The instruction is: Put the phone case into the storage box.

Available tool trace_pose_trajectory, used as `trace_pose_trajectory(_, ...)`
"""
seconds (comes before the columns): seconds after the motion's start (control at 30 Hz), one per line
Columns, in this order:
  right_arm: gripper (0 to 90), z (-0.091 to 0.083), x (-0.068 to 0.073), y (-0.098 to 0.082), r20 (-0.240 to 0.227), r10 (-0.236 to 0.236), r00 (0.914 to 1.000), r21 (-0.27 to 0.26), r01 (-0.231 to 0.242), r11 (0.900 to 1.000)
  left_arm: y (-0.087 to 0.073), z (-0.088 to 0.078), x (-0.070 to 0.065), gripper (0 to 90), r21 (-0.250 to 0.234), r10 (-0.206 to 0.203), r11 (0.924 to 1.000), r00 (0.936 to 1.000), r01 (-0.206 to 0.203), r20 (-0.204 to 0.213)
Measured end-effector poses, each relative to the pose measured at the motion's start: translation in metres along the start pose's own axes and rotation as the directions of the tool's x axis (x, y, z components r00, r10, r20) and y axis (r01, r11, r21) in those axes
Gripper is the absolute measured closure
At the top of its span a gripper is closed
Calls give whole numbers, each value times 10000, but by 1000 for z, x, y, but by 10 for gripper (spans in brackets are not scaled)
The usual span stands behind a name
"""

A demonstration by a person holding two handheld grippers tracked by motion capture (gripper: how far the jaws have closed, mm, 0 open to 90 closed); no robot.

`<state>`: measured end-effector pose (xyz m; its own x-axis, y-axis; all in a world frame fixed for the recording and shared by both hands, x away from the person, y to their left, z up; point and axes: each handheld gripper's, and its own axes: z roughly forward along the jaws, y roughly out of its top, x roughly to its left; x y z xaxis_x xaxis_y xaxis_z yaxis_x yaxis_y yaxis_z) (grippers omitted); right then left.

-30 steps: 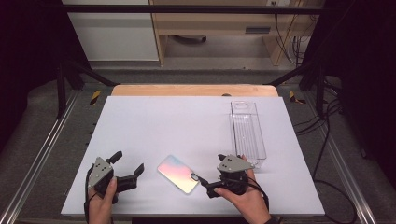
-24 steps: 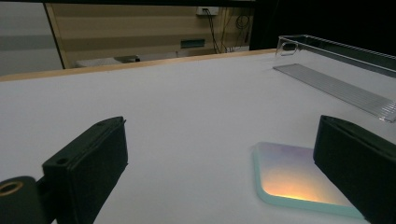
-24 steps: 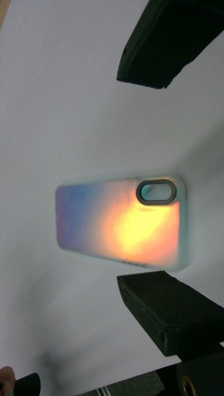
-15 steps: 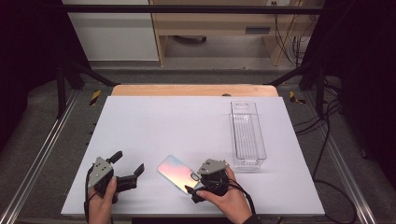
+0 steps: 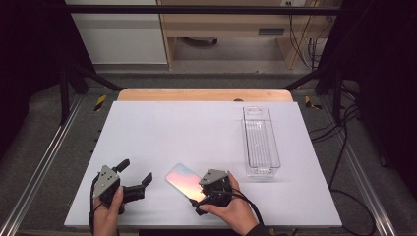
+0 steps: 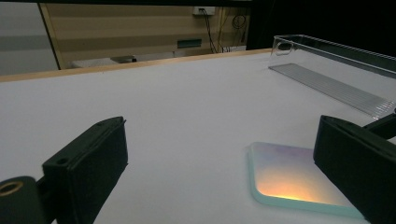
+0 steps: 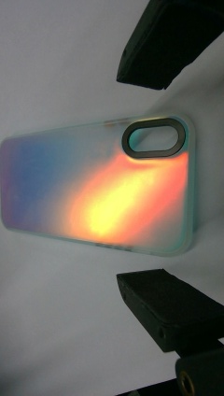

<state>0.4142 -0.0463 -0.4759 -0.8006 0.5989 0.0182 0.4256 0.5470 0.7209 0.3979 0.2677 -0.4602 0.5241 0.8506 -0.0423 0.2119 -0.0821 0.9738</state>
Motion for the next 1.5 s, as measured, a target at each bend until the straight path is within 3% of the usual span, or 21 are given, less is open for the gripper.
trace_pose_trajectory(0.53,63,11,5,0,-123,-181,9998,590,188,9981,0,0,-2,27,3,62,10000,10000,-62,53)
trace_pose_trajectory(1.07,165,11,3,-2,6,-207,9998,543,206,9983,0,1,-3,27,-7,103,9999,9999,-103,85)
trace_pose_trajectory(1.5,177,9,-1,-1,-206,-97,9997,597,109,9982,1,2,-4,26,-44,117,9999,9998,-117,133)
